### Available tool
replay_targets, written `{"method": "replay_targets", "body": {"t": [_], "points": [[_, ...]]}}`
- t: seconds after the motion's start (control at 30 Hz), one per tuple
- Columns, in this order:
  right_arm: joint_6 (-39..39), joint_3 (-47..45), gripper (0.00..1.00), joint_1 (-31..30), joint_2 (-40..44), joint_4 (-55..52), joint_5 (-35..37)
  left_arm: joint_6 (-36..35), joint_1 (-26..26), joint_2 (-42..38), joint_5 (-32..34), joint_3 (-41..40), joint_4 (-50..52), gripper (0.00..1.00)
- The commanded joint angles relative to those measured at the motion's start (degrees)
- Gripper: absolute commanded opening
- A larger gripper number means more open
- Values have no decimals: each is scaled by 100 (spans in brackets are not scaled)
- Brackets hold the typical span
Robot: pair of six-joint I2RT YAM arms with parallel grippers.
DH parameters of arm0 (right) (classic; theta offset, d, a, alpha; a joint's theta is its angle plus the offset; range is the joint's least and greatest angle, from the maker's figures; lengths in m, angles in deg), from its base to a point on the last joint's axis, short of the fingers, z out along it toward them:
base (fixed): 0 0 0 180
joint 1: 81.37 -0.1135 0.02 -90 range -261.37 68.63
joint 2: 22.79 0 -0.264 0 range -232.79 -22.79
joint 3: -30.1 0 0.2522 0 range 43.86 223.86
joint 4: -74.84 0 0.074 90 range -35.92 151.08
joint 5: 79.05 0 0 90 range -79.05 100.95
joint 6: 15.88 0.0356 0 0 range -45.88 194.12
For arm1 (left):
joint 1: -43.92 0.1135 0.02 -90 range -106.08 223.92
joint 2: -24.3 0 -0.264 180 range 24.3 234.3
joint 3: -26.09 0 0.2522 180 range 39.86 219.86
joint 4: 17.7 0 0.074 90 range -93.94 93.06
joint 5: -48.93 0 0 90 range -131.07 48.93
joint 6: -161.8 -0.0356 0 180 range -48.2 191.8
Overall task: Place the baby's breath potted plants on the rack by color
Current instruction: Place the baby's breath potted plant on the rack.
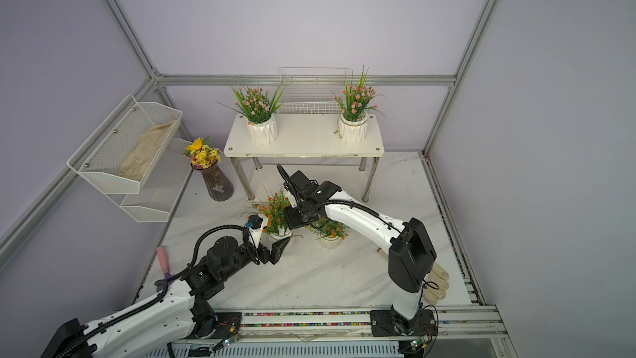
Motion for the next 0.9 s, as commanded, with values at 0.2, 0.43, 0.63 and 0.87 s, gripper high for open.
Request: {"method": "replay_targets", "body": {"t": [0.2, 0.43, 0.63, 0.87], "points": [[-27, -25, 5, 16, 493, 522, -404, -52, -19, 477, -248, 226, -498, 100], [-40, -211, 5, 14, 562, 663, -548, -39, -18, 669, -334, 240, -666, 92], [-13, -296, 6, 14, 591, 727, -524, -31, -21, 660, -329, 236, -687, 52], [-39, -294, 25, 17, 723, 735, -307, 96, -19, 559, 150, 132, -837, 36]]}}
